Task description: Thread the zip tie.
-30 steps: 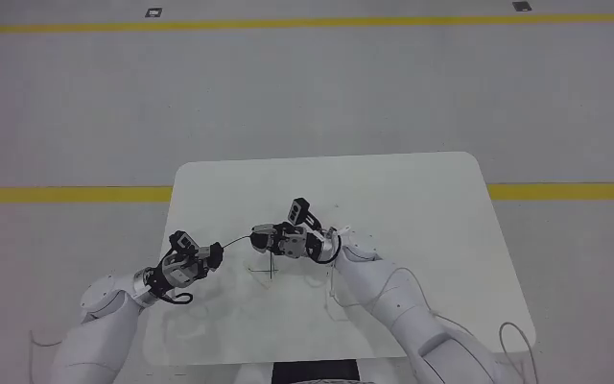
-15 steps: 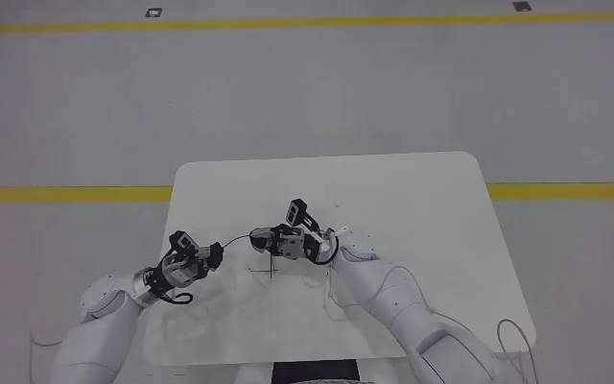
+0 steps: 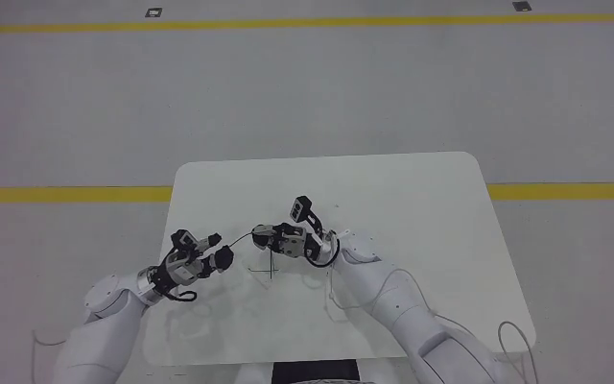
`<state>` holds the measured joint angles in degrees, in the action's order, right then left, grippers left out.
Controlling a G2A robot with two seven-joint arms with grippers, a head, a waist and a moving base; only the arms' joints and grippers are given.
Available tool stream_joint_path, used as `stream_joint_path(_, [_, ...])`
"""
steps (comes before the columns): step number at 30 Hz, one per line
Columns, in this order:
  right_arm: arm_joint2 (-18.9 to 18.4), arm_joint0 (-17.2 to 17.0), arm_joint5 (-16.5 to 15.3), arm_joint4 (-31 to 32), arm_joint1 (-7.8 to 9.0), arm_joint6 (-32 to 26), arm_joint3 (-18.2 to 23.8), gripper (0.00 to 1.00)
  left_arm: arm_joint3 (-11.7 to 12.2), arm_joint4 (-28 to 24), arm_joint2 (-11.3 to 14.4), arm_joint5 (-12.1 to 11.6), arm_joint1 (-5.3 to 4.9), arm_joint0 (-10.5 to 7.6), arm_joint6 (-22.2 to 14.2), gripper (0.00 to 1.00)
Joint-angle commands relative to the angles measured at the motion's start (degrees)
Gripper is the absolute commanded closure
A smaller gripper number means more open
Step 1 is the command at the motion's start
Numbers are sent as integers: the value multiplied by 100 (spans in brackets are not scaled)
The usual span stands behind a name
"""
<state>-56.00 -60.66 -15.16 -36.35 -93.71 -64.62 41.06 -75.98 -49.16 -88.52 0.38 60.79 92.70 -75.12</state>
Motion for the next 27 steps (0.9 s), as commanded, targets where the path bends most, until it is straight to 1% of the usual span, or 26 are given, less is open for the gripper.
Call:
stream_joint_path(1, [23,-27,-75,76,7,62,72,100,-59,-4,37,-12,1,18,98,0])
stream_joint_path(3, [45,-50,-102,112,10,106,130,100,-109,-27,67,-3,2,33,182,0])
stream_joint_path(5, [47,-54,-113,116,11,111,141,100,-156,-28,58,-108,2,34,236,0])
stream_joint_path(11, [47,-54,-113,116,11,111,141,100,-156,-28,58,-108,2,34,236,0])
stream_joint_path(13, [66,-122,-94,165,16,243,270,100,-212,-39,126,-86,12,39,375,0])
stream_joint_path(15, [84,-211,-79,197,29,296,453,100,-229,-90,169,-68,14,47,385,0])
stream_joint_path(19, [110,-305,-21,219,47,365,643,100,-244,-130,235,-49,10,37,340,0])
stream_joint_path(20, [119,-313,5,226,51,369,667,100,-260,-88,236,-92,5,27,316,0])
stream_joint_path(21, [119,-313,5,226,51,369,667,100,-274,-4,218,-232,-2,24,312,0])
stream_joint_path(22, [119,-313,5,226,51,369,667,100,-271,13,216,-270,-3,29,315,0])
stream_joint_path(26, [119,-313,5,226,51,369,667,100,-271,13,216,-270,-3,29,315,0])
stream_joint_path(27, [119,-313,5,226,51,369,667,100,-288,29,235,-260,-1,25,378,0])
